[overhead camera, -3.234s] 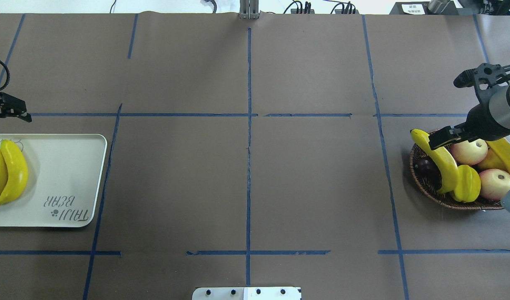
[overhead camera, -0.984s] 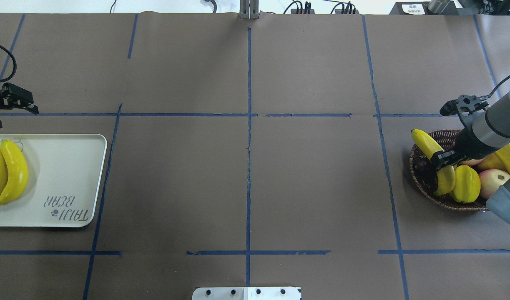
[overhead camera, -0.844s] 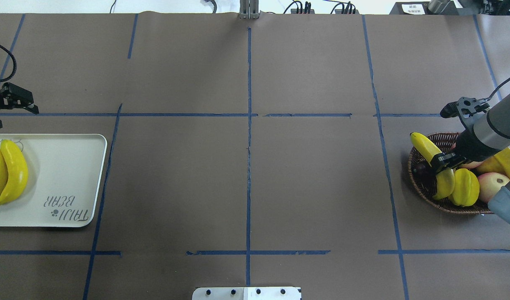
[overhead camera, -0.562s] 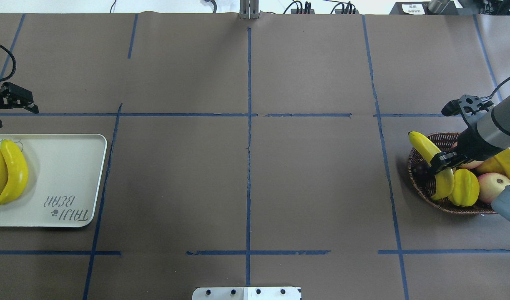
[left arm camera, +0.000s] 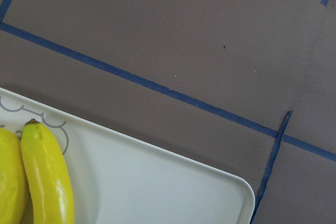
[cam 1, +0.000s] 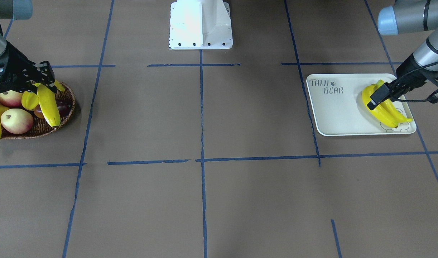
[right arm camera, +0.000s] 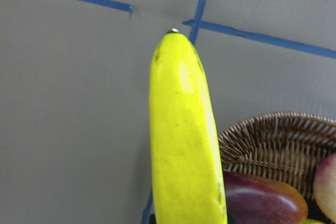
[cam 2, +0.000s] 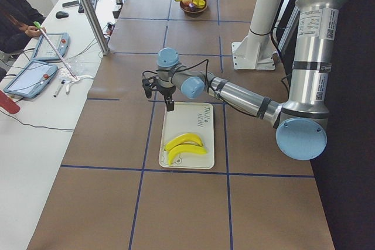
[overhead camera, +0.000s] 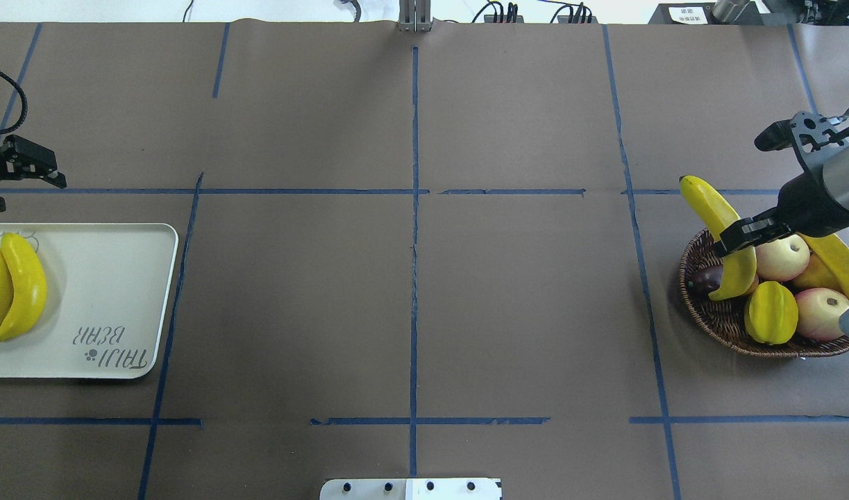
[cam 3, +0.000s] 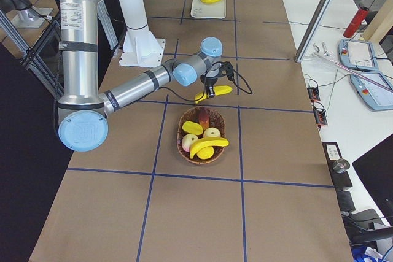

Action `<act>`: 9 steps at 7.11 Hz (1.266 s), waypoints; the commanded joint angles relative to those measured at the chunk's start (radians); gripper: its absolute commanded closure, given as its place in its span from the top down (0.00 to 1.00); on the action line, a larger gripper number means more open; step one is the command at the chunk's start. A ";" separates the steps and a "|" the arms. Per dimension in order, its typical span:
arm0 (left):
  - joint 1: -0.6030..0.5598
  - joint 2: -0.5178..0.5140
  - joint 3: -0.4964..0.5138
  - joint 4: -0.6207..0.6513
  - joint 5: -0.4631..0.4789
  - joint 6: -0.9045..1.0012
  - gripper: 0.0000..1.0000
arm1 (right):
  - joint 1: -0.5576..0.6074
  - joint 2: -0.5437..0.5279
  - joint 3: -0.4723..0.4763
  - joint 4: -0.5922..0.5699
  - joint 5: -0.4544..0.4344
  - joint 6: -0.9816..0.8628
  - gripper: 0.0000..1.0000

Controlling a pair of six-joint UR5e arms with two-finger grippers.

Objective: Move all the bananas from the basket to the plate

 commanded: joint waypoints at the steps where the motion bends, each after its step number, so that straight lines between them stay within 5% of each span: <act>1: 0.010 -0.085 -0.011 0.001 -0.002 -0.077 1.00 | -0.049 0.187 -0.002 -0.001 -0.001 0.216 0.00; 5: 0.115 -0.300 -0.017 -0.037 -0.007 -0.361 1.00 | -0.195 0.402 -0.031 0.013 -0.010 0.507 0.00; 7: 0.189 -0.308 -0.004 -0.335 -0.004 -0.557 1.00 | -0.236 0.442 -0.033 0.013 -0.015 0.511 0.00; 9: 0.193 -0.314 -0.001 -0.460 -0.002 -0.640 1.00 | -0.255 0.470 -0.030 0.013 -0.015 0.543 0.00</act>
